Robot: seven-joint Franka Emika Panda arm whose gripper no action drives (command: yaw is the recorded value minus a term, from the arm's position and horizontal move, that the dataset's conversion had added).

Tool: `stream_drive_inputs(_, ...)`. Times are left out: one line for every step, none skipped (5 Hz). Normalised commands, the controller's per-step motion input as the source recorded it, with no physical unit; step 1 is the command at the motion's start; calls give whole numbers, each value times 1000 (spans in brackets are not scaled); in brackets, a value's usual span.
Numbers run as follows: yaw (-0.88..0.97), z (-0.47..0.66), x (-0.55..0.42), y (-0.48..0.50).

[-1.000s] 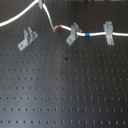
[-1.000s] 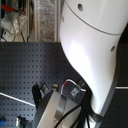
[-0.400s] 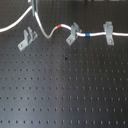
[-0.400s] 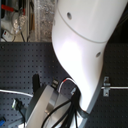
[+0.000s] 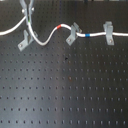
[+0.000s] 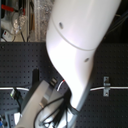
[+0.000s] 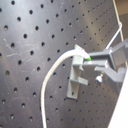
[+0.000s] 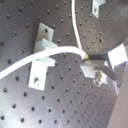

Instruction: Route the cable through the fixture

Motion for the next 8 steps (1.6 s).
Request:
stream_drive_inputs(183,269,-517,205)
stream_drive_inputs(149,205,-425,51)
stream_drive_inputs(26,55,-285,-41)
stream_drive_inputs(0,9,-332,-81)
stream_drive_inputs(0,8,-251,-107)
stream_drive_inputs(0,8,-212,-109)
stream_drive_inputs(0,-7,-171,-134)
stream_drive_inputs(0,3,-186,-134)
